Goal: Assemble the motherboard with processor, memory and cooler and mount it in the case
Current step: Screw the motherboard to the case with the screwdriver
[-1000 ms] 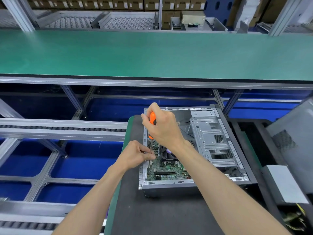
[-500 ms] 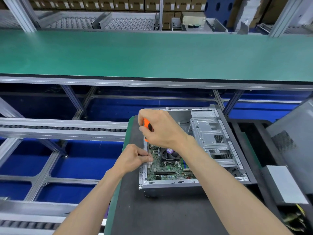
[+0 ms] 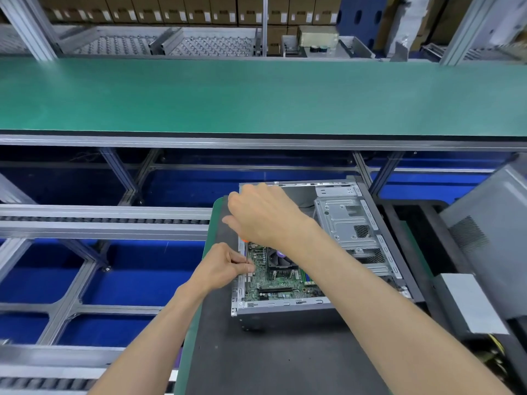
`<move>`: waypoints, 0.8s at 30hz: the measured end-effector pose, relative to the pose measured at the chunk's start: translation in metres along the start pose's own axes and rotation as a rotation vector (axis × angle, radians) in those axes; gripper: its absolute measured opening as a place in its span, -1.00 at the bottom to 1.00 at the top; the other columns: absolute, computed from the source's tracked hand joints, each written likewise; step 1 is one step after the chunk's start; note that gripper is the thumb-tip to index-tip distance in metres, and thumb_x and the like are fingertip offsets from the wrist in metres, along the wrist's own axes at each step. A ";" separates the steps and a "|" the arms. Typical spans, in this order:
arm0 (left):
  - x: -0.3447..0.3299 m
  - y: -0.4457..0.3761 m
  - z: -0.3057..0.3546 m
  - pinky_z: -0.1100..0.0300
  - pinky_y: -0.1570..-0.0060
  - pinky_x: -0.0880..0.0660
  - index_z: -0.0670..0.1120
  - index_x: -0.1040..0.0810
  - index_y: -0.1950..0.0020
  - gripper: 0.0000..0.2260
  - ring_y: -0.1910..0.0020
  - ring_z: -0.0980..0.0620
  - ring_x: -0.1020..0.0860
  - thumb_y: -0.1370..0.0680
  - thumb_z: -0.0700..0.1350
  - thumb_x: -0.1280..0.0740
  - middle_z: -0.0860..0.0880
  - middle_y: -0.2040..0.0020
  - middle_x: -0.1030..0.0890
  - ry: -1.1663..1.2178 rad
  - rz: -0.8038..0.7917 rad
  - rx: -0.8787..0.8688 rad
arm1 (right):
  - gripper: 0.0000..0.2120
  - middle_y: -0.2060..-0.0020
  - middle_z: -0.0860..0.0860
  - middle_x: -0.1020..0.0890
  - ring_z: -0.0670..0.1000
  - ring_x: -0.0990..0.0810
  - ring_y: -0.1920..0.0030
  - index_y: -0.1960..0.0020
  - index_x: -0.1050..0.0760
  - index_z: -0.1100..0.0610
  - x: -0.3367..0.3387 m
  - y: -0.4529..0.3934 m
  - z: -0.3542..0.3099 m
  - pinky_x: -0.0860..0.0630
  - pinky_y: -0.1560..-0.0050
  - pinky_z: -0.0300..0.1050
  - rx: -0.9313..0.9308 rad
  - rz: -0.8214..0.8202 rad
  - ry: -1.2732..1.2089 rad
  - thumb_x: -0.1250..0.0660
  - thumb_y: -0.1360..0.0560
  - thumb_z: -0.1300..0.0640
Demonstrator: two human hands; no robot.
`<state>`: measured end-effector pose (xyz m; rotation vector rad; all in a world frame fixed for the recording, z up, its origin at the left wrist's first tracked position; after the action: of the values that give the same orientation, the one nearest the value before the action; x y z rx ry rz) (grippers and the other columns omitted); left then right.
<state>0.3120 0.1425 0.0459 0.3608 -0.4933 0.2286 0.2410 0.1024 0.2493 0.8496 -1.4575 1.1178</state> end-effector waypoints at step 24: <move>-0.002 0.007 0.001 0.22 0.06 -0.57 -0.03 -0.77 0.16 -0.93 0.08 0.27 -0.66 -0.47 -0.06 -0.52 0.24 0.16 -0.71 -0.027 0.012 -0.009 | -0.71 0.06 0.03 -0.43 0.10 -0.41 0.15 -0.07 -0.39 0.15 0.004 0.008 -0.010 -0.35 0.23 0.00 0.078 -0.178 -0.150 -0.36 -0.42 0.09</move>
<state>0.3080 0.1485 0.0476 0.3529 -0.5235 0.2334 0.2360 0.1150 0.2518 1.1158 -1.4356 0.9996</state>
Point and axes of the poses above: each hand's wrist, its own y-axis away from the middle knuckle, its own x-axis out of the back of the hand, z = x × y, the point moved 8 cm from there along -y, towards the middle knuckle
